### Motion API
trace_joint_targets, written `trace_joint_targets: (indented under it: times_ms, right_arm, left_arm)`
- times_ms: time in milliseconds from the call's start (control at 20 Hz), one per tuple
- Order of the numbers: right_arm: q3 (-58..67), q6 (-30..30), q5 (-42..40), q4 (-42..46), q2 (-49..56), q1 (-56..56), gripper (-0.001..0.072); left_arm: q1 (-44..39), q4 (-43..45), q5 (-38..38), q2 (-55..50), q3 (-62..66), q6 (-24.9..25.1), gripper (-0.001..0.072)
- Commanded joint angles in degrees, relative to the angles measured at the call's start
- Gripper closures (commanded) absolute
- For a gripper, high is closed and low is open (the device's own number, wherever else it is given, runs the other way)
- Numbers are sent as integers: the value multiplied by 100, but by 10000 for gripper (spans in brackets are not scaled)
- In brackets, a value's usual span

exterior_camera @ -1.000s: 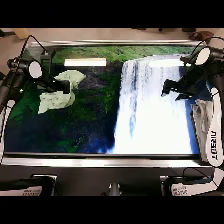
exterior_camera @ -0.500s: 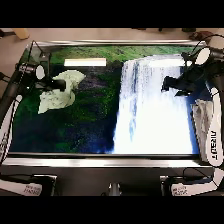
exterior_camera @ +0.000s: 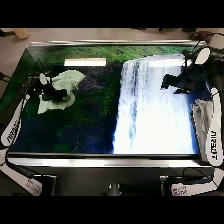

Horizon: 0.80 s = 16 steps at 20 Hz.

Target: Fold the shirts.

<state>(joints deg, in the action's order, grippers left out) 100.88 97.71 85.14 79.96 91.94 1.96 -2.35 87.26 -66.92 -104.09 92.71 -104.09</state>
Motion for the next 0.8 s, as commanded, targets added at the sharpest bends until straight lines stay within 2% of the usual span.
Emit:
trace_joint_targets:
  times_ms: [0, 150, 300, 450, 600, 650, 700, 750]
  right_arm:
    - [7, 0, 44, -9, -24, 15, 43]
    - [7, -4, 136, 35, -225, 15, 43]
    - [7, -2, 321, 289, -706, 15, 43]
    - [7, 0, 409, 769, -1381, 15, 39]
    - [7, 4, 560, 1086, -1976, 15, 38]
    - [7, 2, 564, 1134, -2120, 15, 38]
    - [7, 2, 584, 1150, -2205, 15, 38]
    - [4, 2, 645, 1145, -2212, 15, 39]
  left_arm:
    - [-304, -221, 59, 514, 173, 549, 682]
    - [-1062, -232, 402, 1801, 177, 721, 682]
    - [-2326, -378, 433, 2404, 175, 717, 682]
    - [-3700, -391, 647, 2068, 15, 544, 682]
    - [-4835, -754, 1056, 1154, -96, 398, 681]
    - [-5056, -935, 1123, 857, -72, 400, 603]
    - [-5187, -977, 1049, 627, 9, 387, 217]
    - [-5184, -964, 839, 503, 127, 267, -13]
